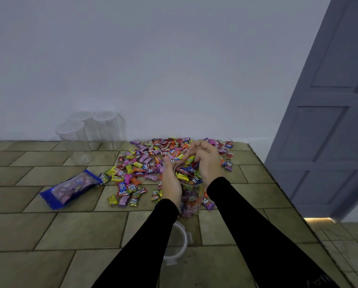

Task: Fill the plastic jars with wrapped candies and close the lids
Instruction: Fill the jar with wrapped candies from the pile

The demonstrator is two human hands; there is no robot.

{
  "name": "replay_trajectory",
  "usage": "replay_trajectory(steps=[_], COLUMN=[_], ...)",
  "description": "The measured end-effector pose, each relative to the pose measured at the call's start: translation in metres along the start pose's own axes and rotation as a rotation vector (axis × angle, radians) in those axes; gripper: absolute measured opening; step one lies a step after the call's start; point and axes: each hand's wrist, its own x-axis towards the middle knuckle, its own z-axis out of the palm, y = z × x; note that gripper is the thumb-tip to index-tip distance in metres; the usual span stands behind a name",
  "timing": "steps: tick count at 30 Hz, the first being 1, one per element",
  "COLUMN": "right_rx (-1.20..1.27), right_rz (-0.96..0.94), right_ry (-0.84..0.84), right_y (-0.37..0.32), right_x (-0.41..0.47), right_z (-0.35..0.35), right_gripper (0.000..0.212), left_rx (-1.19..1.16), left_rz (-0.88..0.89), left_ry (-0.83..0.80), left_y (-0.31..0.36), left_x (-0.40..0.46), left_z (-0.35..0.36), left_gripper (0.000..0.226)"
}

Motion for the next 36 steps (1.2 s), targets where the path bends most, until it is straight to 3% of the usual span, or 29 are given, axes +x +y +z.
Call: replay_trajectory(steps=[3,10,13,17,20,27,29,32,36], right_rx=[0.069,0.066,-0.242,-0.846,-0.964,-1.09,-1.066,-0.897,-0.693], right_rz=[0.027,-0.015,-0.151,-0.382,-0.349,-0.283,-0.35,-0.488,-0.38], right_ry=[-0.017,0.002,-0.083,-0.414,-0.57,-0.618,-0.588,-0.362,-0.164], right_y=[0.0,-0.002,-0.001,-0.002,-0.01,-0.017,-0.013,-0.003,0.01], right_x=[-0.001,0.001,0.004,0.003,0.002,0.003,0.001,-0.006,-0.02], right_z=[0.002,-0.003,-0.014,-0.031,-0.032,-0.025,-0.027,-0.034,-0.043], right_gripper=[0.027,0.011,0.012,0.007,0.012,0.011,0.013,0.023,0.066], left_rx=[-0.017,-0.038,-0.01,0.032,0.031,0.054,0.054,0.093,0.138], left_rz=[-0.014,0.003,0.009,0.069,0.059,0.067,0.049,0.02,0.065], left_ry=[-0.007,-0.001,-0.001,0.01,0.01,-0.027,-0.057,-0.117,-0.164], left_y=[-0.005,-0.005,-0.006,-0.007,-0.007,-0.007,-0.006,-0.001,0.009], left_x=[0.003,0.003,0.004,0.005,0.006,0.008,0.008,0.004,-0.001], left_z=[-0.002,-0.001,-0.001,-0.002,-0.002,-0.003,-0.004,-0.008,-0.019], left_gripper=[0.07,0.071,0.071,0.065,0.064,0.067,0.071,0.076,0.072])
